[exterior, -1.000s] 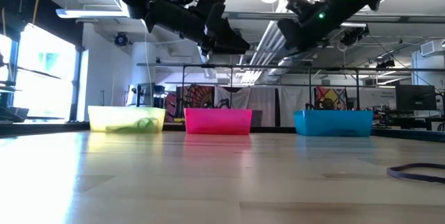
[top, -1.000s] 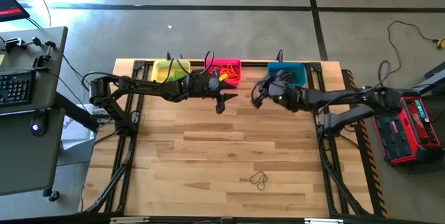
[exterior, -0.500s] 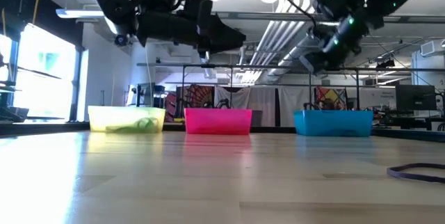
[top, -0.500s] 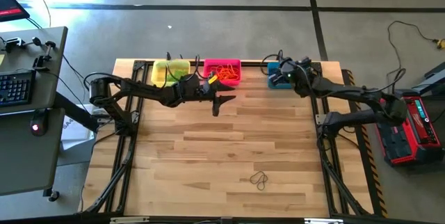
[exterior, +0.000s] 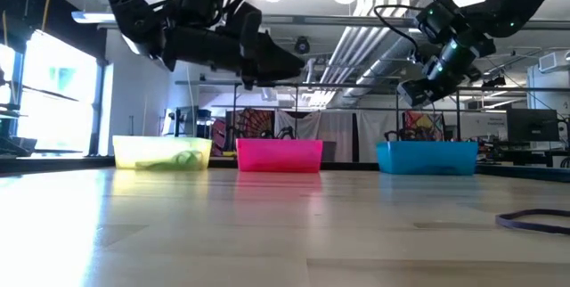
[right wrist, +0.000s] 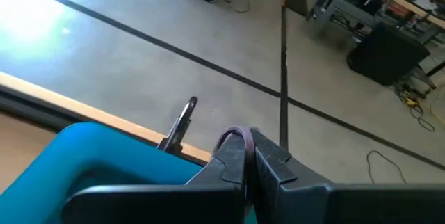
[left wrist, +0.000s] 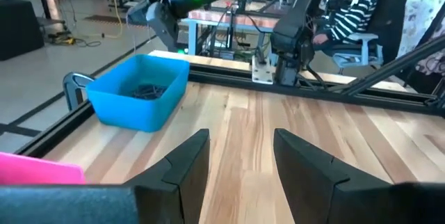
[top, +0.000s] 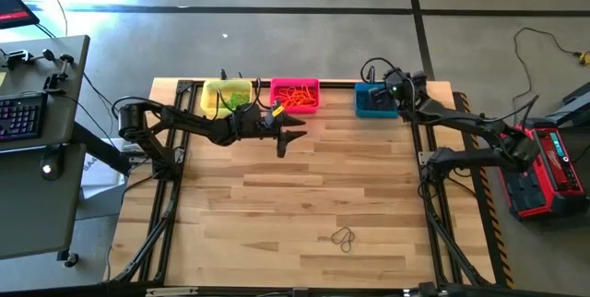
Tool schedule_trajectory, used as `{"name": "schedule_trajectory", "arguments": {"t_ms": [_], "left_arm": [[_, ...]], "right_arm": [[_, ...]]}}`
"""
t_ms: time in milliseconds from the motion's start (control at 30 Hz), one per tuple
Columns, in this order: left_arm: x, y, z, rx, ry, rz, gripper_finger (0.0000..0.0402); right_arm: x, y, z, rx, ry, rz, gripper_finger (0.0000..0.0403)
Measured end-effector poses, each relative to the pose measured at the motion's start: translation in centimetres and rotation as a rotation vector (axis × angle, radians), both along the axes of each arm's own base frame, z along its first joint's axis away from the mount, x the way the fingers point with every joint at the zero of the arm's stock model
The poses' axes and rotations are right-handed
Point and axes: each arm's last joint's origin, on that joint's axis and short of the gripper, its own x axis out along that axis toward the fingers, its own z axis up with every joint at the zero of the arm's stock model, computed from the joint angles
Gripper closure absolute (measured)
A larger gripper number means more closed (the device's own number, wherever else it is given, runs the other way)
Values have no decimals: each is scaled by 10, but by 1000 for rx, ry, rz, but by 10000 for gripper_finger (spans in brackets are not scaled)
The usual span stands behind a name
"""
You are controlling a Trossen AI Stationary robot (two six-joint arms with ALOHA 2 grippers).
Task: Sort rubber bands into baskets
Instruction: Put the violet rubber band into the blue bin
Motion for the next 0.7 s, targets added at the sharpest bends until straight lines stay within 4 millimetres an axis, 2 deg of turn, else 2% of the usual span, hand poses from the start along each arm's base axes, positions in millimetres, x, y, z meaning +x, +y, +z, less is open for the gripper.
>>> {"name": "schedule_trajectory", "arguments": {"t_ms": [200,433,567,700], "left_arm": [[-1,-3,-3,-2,8,-7,247],[-1,-3,-1,3,-6,-8,247],[-1,-3,-1,3,-6,-8,247],[-1,-3,-1,11,-5,-16,247]], "right_arm": [[0,-1,-1,5,-20,-17,403],[10,-2,-17,152,-114,140,397],[15,-3,-27,227,-116,202,360],[19,-2,-22,254,-184,235,305]]}}
